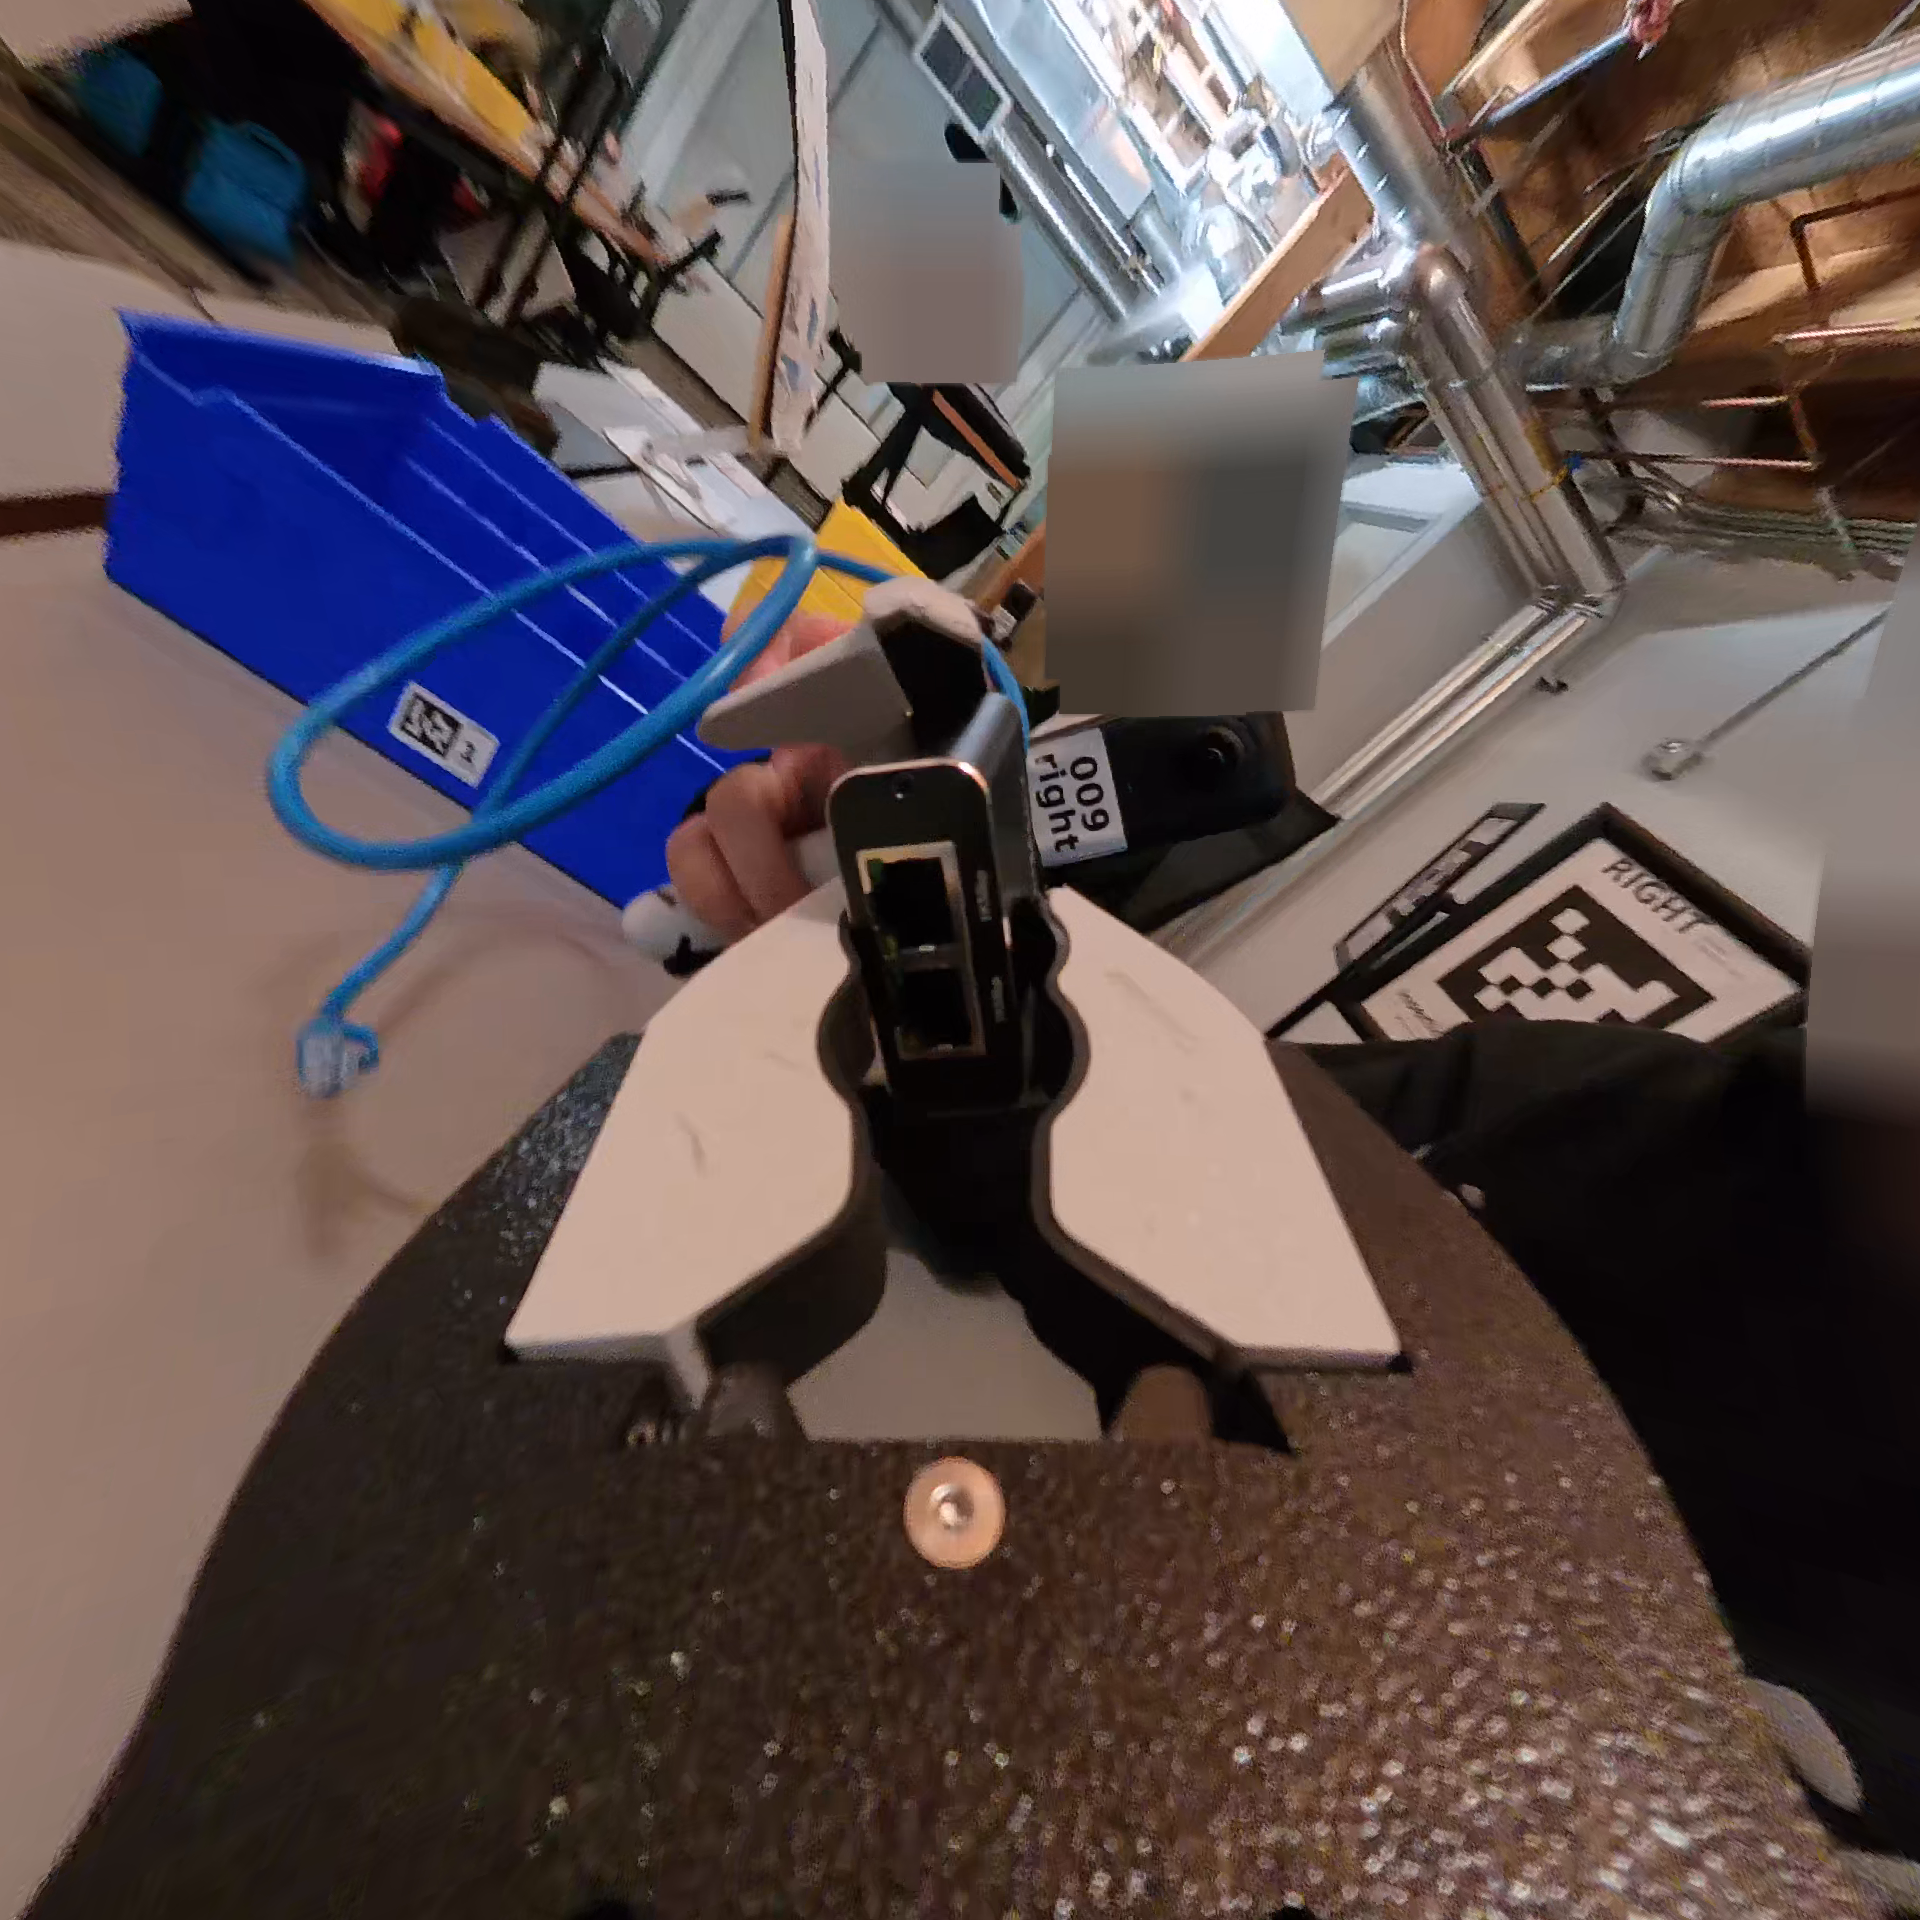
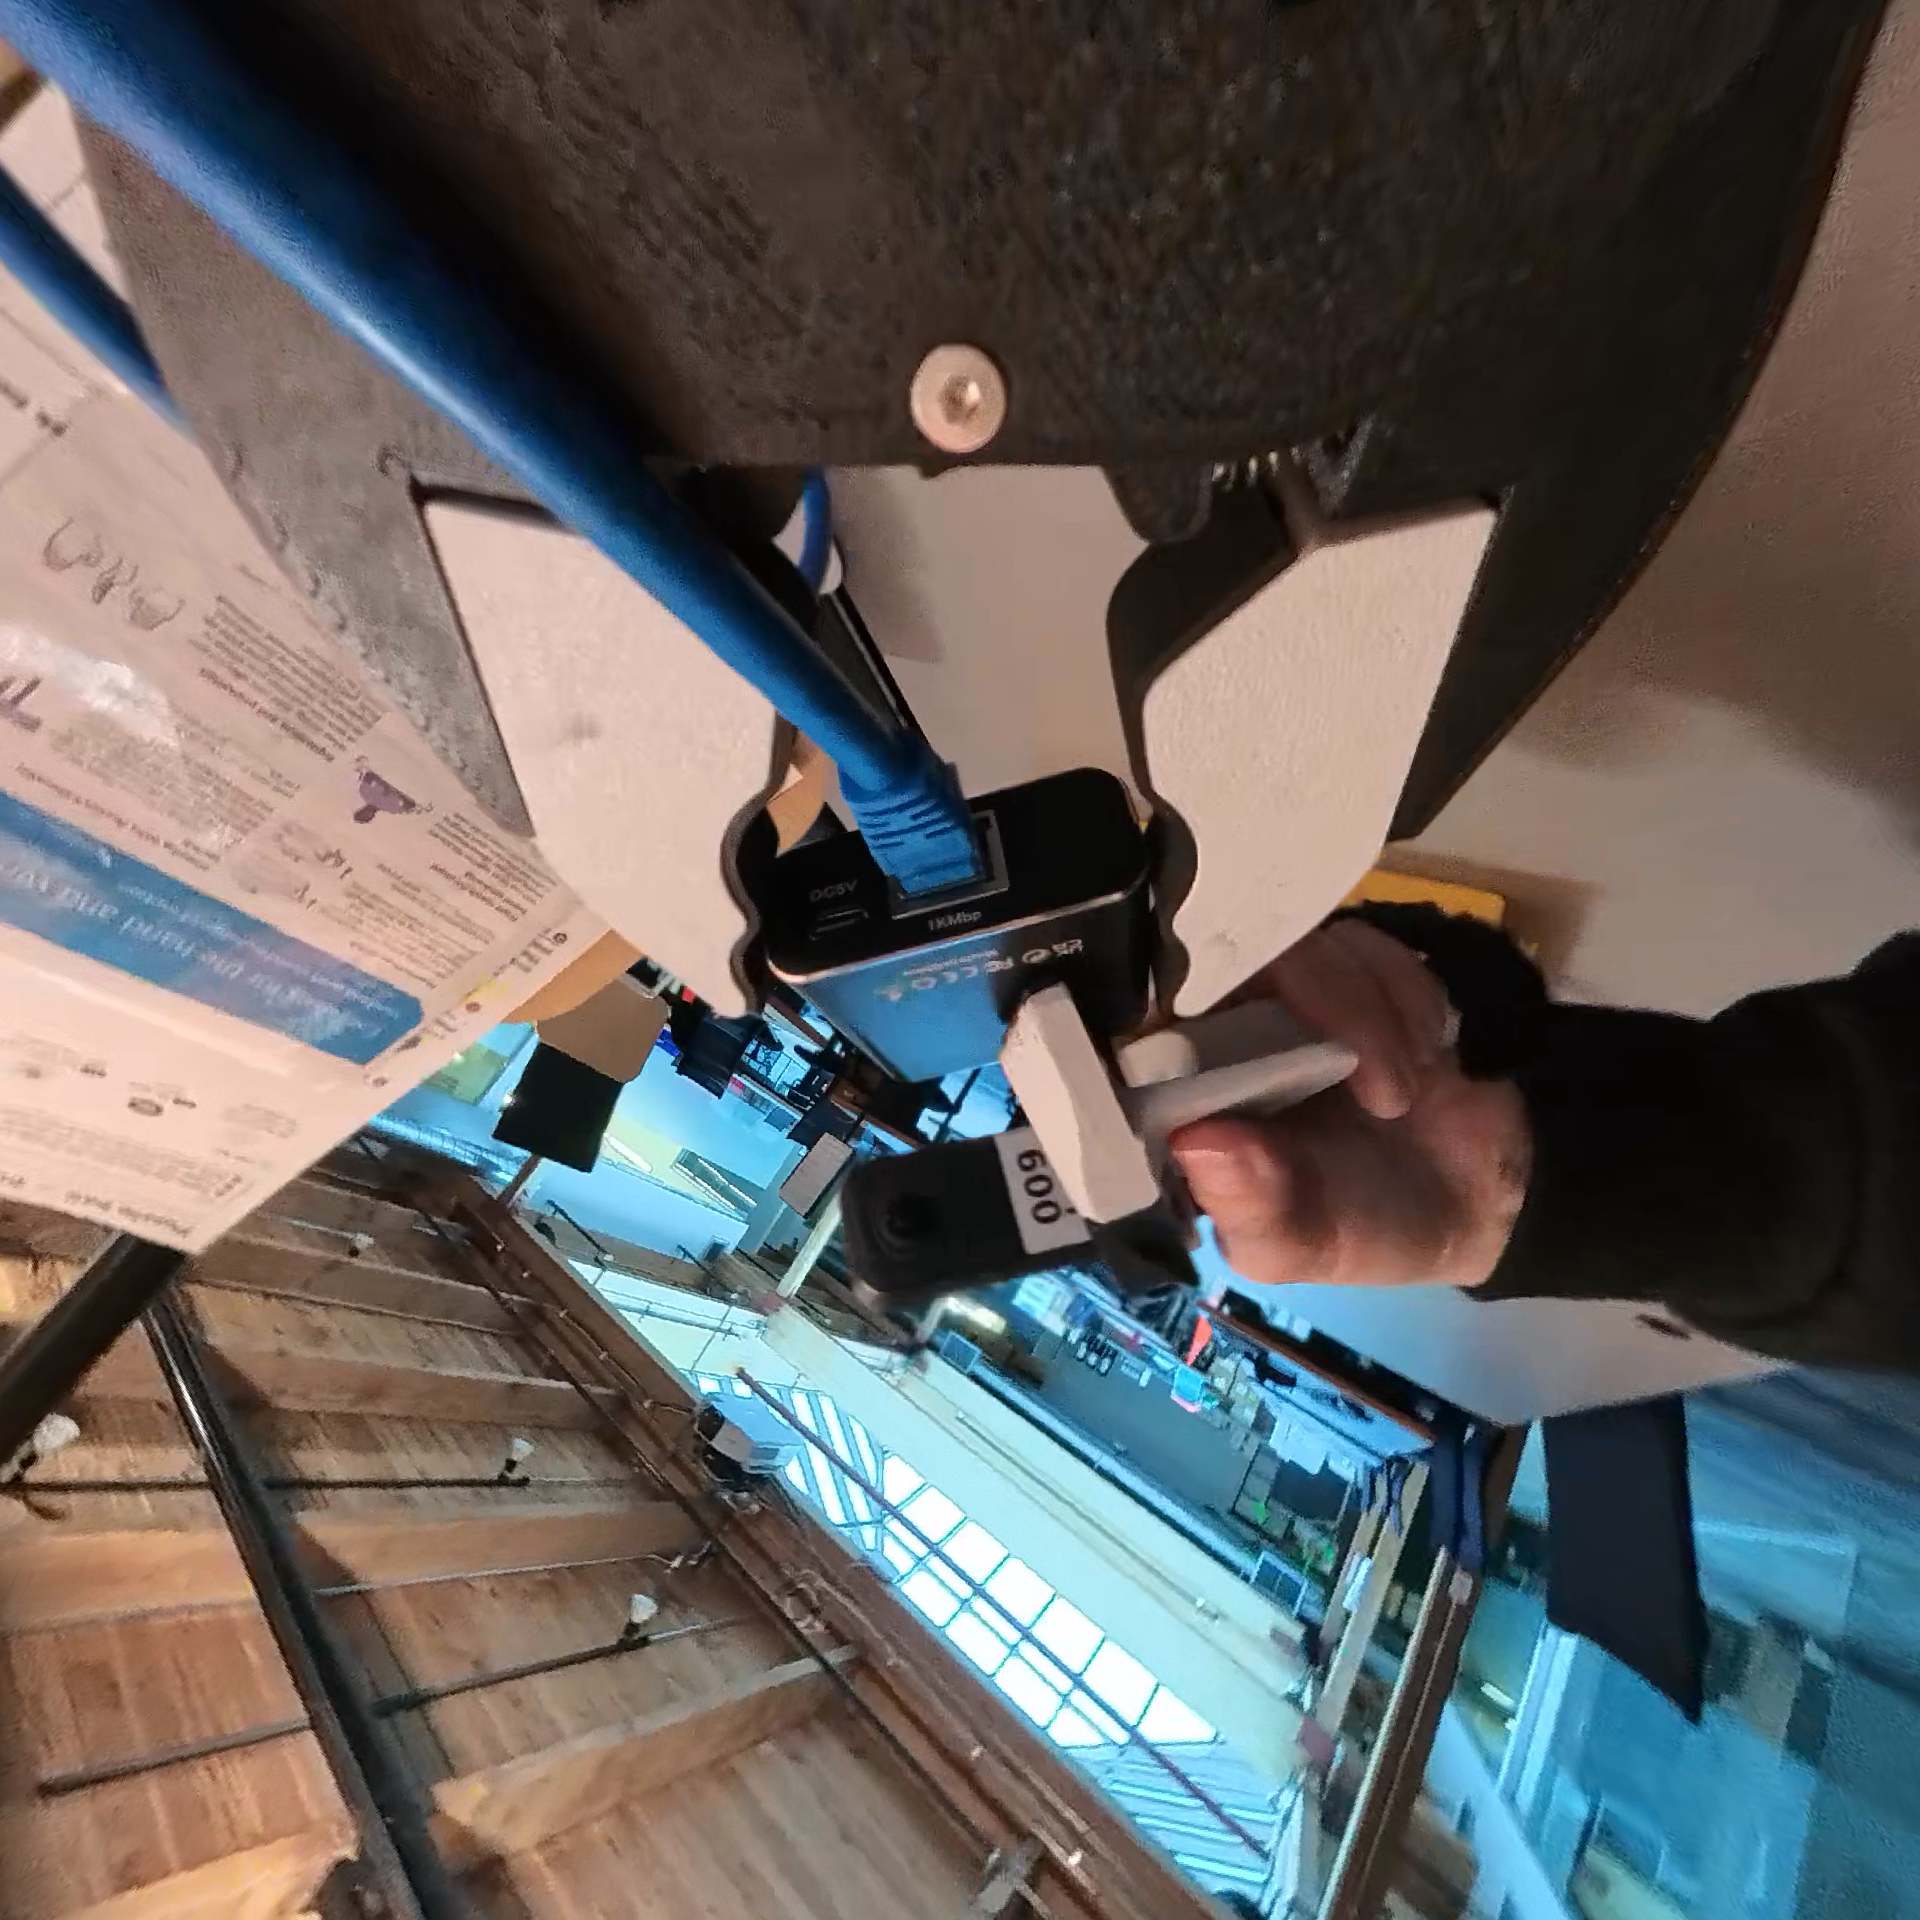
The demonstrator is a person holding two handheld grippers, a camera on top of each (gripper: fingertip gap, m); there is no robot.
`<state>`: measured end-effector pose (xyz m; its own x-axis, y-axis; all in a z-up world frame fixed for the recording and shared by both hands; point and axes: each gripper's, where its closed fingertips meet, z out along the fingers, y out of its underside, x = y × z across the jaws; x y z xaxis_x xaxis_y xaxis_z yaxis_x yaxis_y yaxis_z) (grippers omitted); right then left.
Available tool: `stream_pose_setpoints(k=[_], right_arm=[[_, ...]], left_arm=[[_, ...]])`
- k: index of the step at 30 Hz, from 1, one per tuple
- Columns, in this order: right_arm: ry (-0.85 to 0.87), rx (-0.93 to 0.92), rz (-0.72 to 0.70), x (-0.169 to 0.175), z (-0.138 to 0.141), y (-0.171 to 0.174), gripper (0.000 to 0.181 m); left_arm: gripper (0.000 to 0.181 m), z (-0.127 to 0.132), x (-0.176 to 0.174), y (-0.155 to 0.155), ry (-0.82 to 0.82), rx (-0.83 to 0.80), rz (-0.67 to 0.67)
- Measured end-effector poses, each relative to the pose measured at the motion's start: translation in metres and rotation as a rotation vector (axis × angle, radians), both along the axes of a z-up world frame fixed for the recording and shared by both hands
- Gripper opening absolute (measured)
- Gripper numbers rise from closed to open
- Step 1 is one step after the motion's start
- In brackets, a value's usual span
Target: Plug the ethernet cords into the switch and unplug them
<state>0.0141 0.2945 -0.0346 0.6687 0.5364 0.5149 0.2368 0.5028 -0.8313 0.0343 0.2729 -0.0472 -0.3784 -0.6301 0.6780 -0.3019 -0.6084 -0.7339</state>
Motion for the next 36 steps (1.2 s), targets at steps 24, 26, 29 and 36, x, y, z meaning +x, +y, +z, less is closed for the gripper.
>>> stream_pose_setpoints(k=[24, 26, 29, 36], right_arm=[[-0.19, 0.026, 0.106, -0.022, -0.016, -0.018, 0.073], [-0.142, 0.035, 0.141, -0.021, -0.01, -0.023, 0.071], [-0.106, 0.041, 0.138, -0.015, -0.004, -0.024, 0.06], [-0.225, 0.048, 0.019, -0.014, -0.022, -0.008, 0.064]], left_arm=[[0.024, -0.013, -0.021, -0.023, 0.143, 0.025, -0.203], [0.024, -0.01, -0.021, -0.022, 0.135, 0.019, -0.196], [0.024, -0.009, -0.024, -0.011, 0.133, 0.008, -0.147], [0.024, -0.014, -0.023, -0.01, 0.165, 0.014, -0.133]])
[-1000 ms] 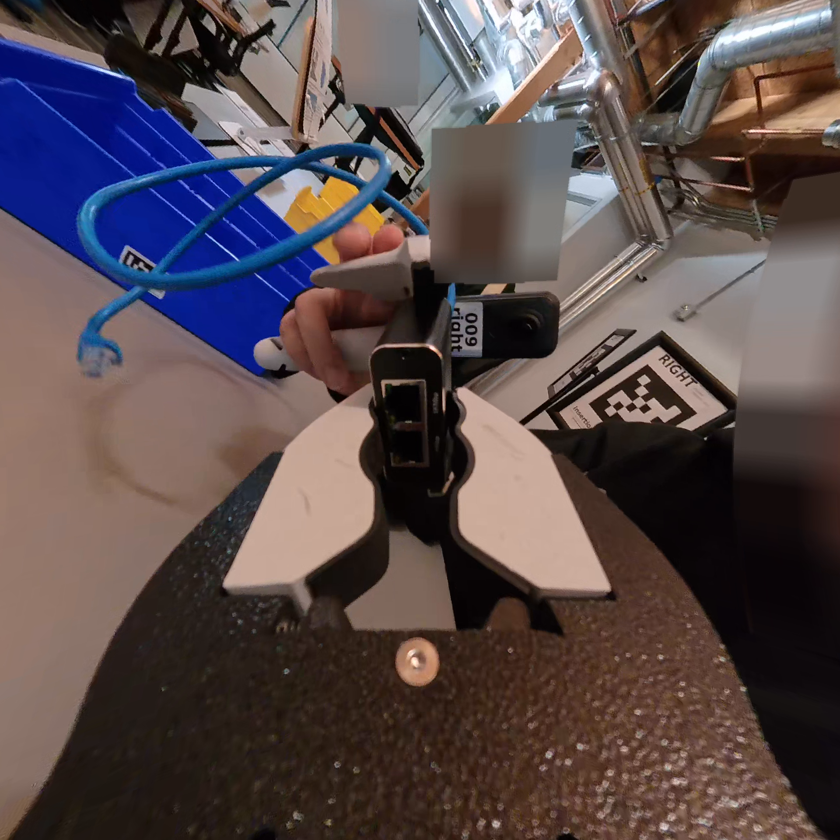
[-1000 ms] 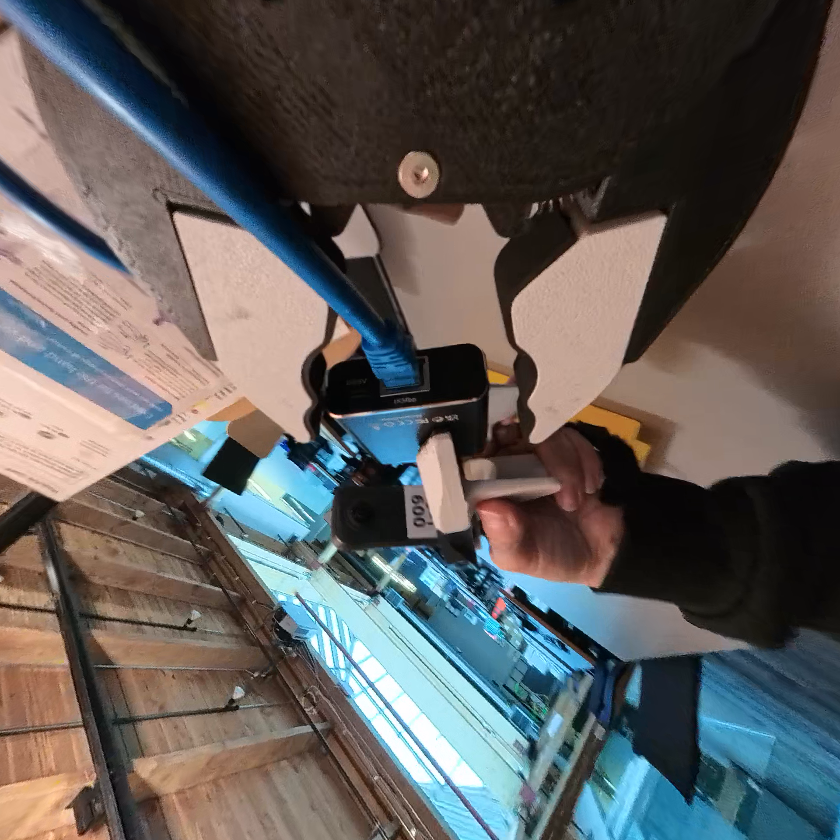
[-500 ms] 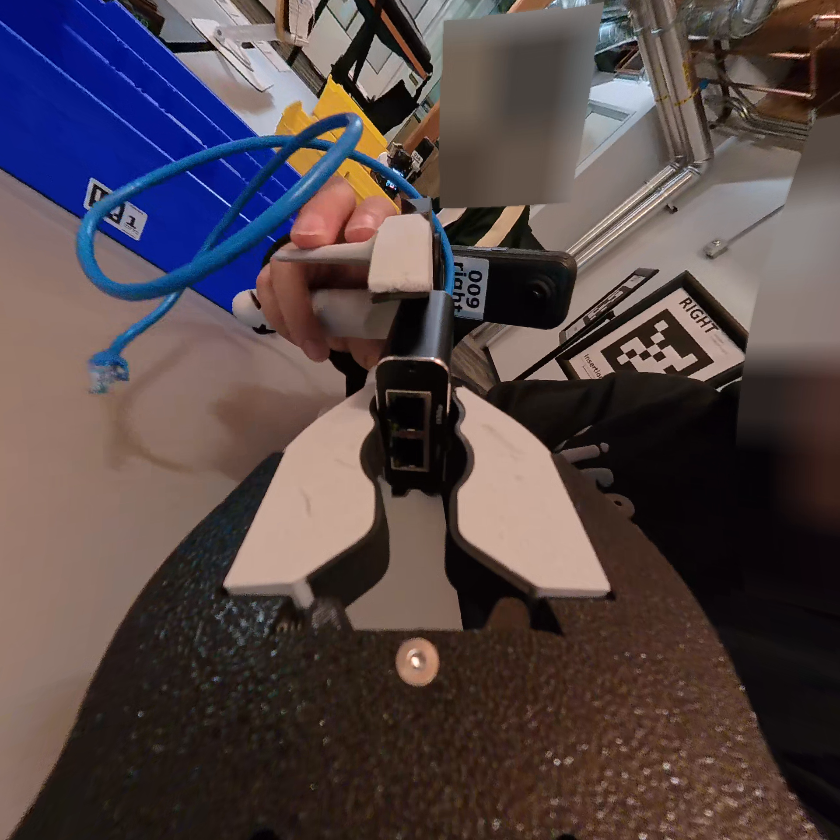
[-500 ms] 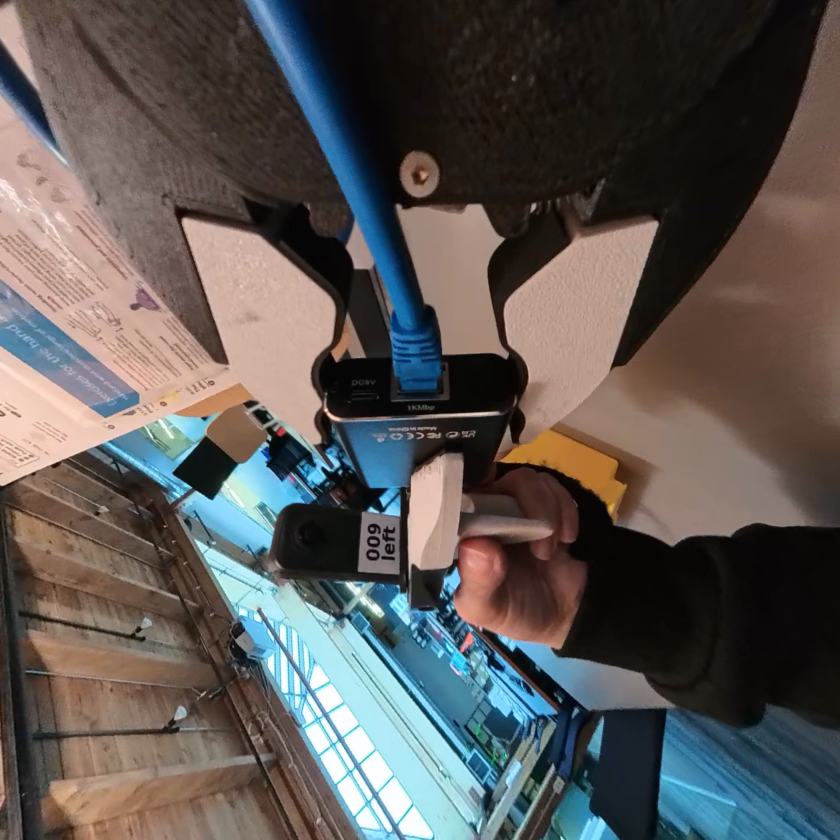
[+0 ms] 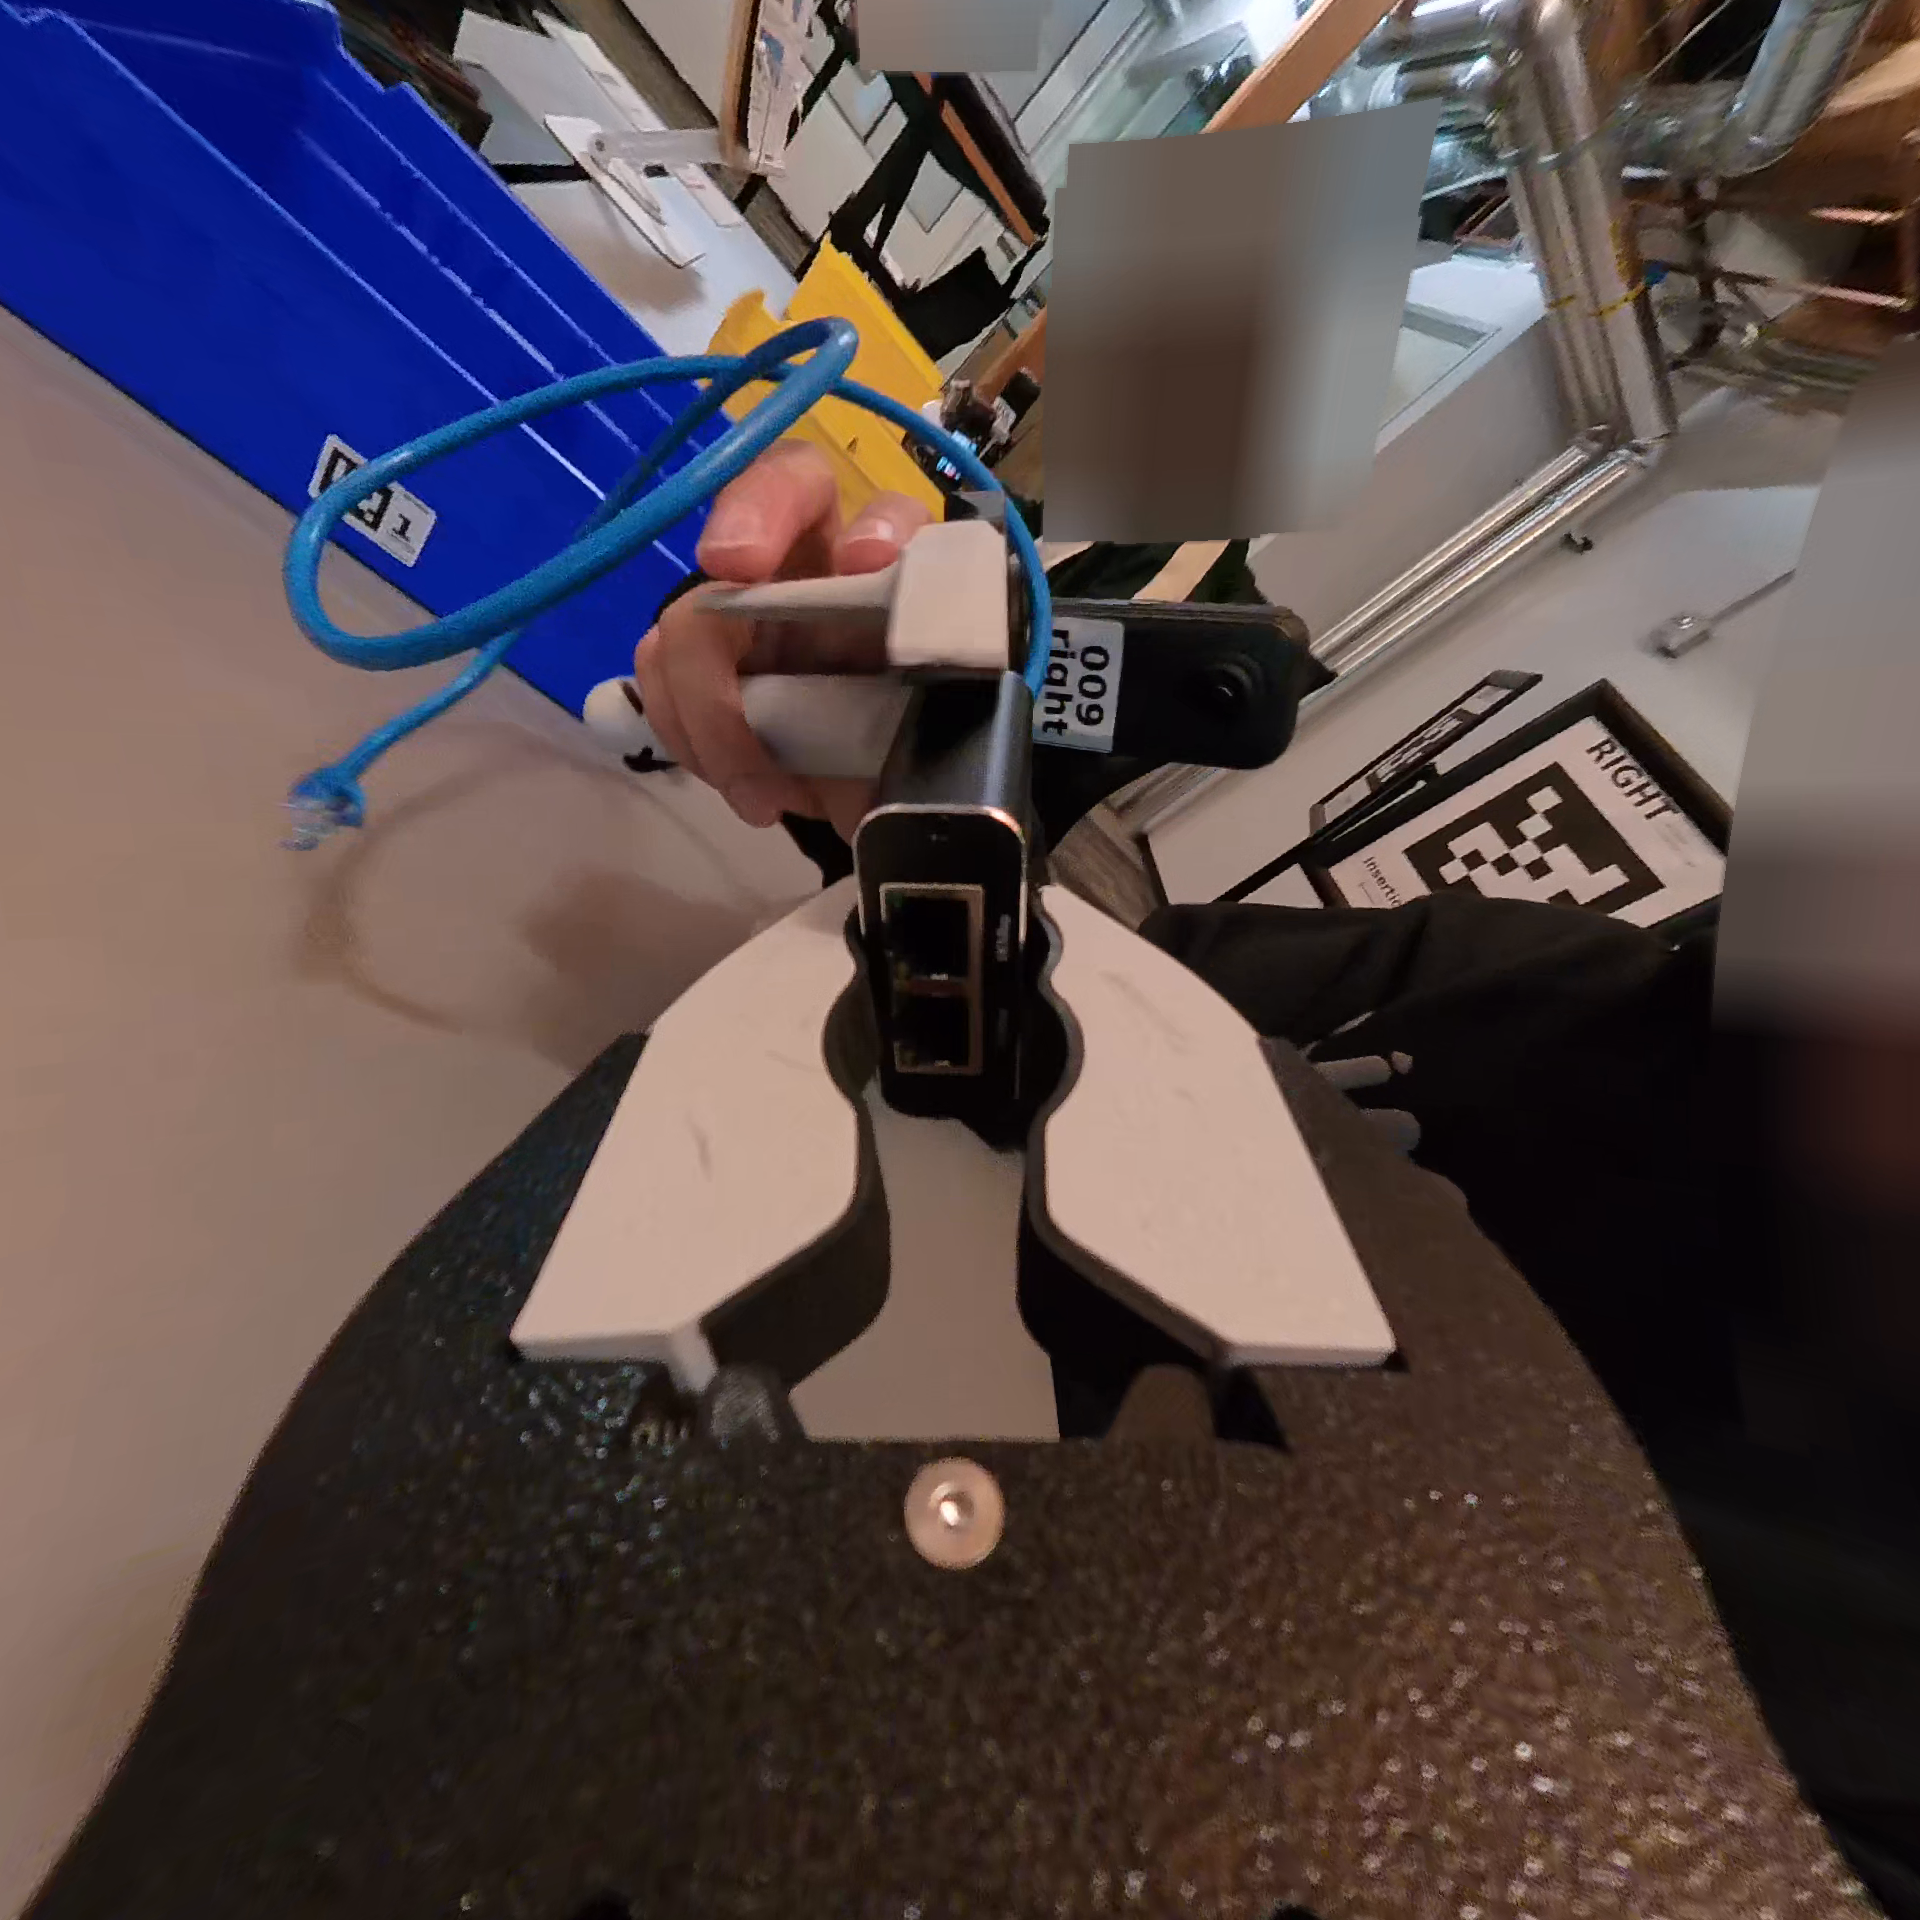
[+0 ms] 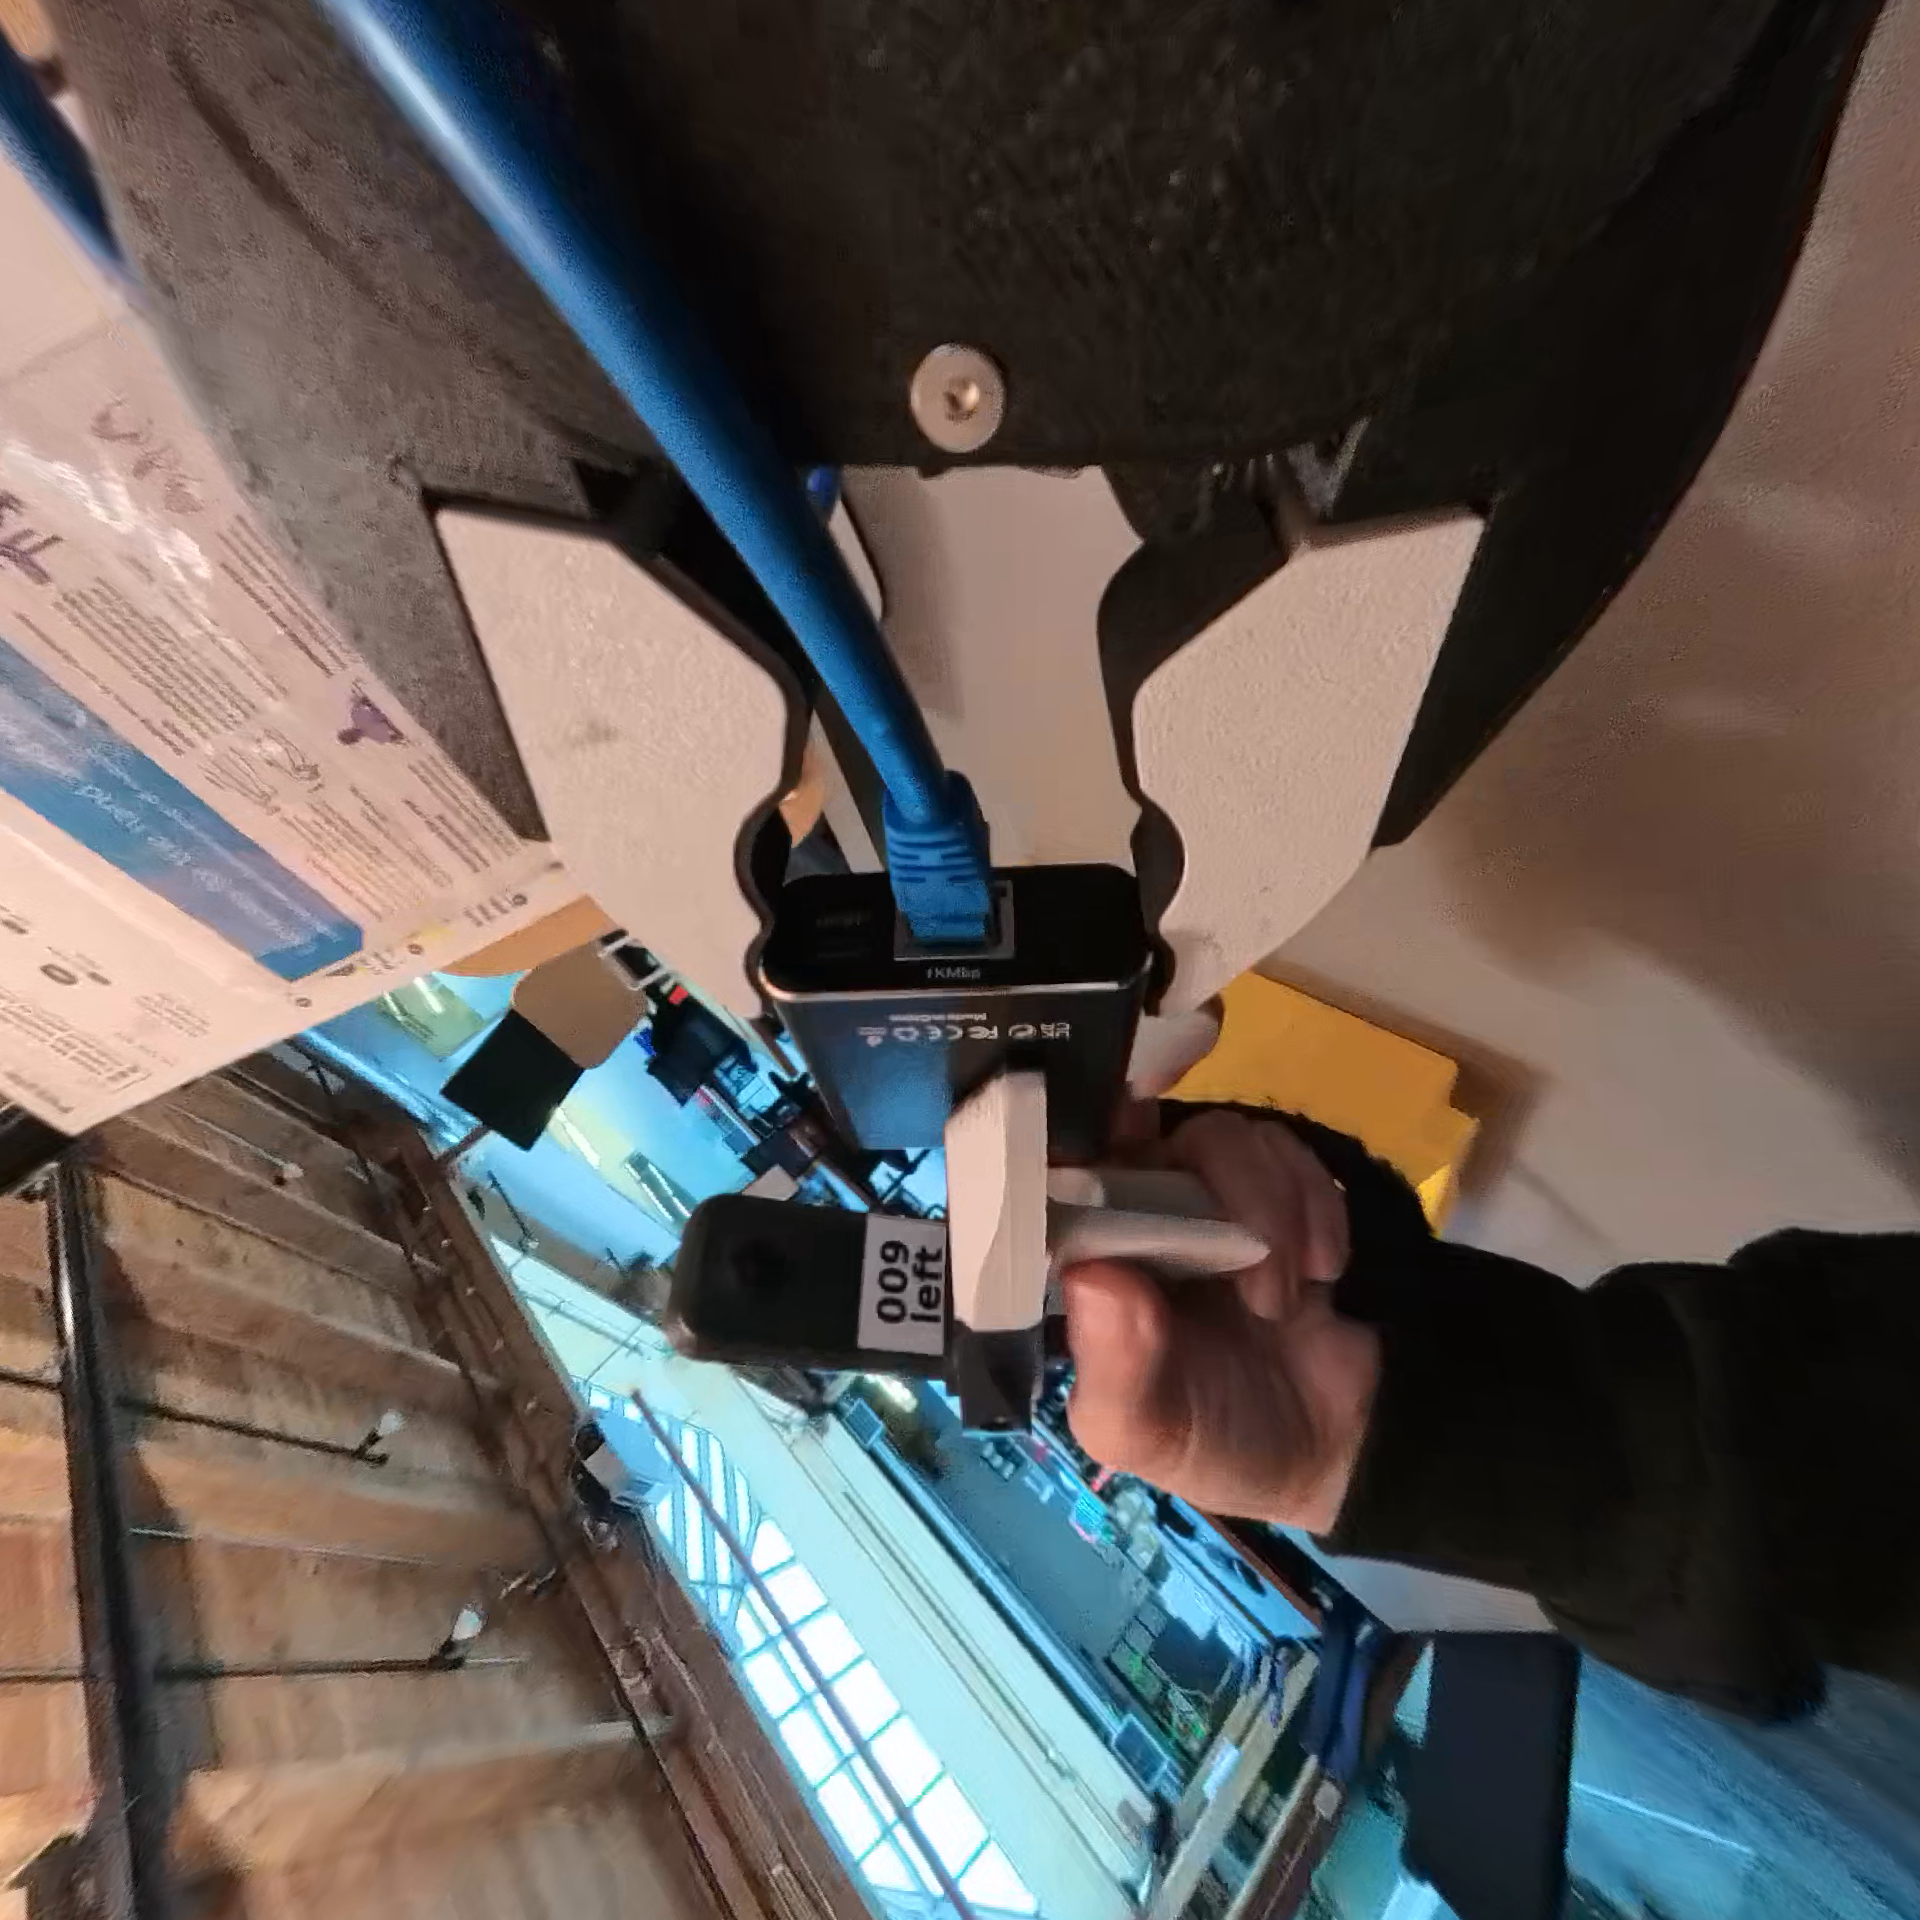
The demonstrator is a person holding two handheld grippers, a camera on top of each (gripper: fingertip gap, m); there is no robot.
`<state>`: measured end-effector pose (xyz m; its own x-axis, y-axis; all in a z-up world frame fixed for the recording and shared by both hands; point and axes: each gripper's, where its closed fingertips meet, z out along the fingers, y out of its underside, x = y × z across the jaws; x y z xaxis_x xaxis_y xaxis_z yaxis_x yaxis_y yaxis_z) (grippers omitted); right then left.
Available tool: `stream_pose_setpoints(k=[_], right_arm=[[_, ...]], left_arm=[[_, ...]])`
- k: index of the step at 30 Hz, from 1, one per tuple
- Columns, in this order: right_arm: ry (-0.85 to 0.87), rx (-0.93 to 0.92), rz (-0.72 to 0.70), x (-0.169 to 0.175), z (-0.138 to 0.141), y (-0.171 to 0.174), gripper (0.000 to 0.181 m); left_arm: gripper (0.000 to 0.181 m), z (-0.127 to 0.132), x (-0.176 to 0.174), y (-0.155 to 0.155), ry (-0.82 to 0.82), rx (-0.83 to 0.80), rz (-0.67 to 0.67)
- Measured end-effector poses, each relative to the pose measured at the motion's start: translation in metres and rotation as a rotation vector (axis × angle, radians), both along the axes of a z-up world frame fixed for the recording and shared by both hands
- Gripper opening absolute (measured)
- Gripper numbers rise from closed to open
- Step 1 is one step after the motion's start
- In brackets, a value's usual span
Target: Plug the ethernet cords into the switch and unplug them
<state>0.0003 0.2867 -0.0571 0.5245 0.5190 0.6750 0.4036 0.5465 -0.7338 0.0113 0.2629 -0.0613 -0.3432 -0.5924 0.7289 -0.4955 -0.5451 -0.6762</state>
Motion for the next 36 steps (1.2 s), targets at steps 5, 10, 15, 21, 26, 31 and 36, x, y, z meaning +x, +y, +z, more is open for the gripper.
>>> stream_pose_setpoints(k=[5, 10, 15, 21, 26, 31, 36], right_arm=[[0.0, -0.017, -0.011, 0.001, -0.001, 0.002, 0.063], [0.115, -0.077, -0.022, 0.001, -0.002, 0.011, 0.064], [0.256, -0.176, 0.022, -0.001, 0.003, 0.012, 0.066], [0.344, -0.266, 0.004, 0.004, 0.005, 0.018, 0.066], [0.619, -0.448, 0.104, 0.03, 0.017, 0.022, 0.066], [0.796, -0.651, 0.302, 0.04, 0.024, 0.015, 0.066], [0.789, -0.751, 0.465, 0.018, 0.032, -0.001, 0.066]], left_arm=[[0.024, 0.0, 0.001, 0.0, 0.005, 0.001, 0.011], [0.024, -0.002, 0.002, 0.011, -0.001, -0.039, 0.047], [0.024, -0.001, 0.005, 0.015, -0.014, -0.06, 0.071], [0.028, 0.002, 0.008, 0.023, -0.049, -0.031, 0.134], [0.046, 0.018, 0.011, 0.047, -0.204, 0.454, 0.35], [0.069, 0.051, -0.004, 0.038, -0.542, 1.223, 0.534], [0.053, 0.032, 0.013, 0.028, -0.57, 1.779, 0.495]])
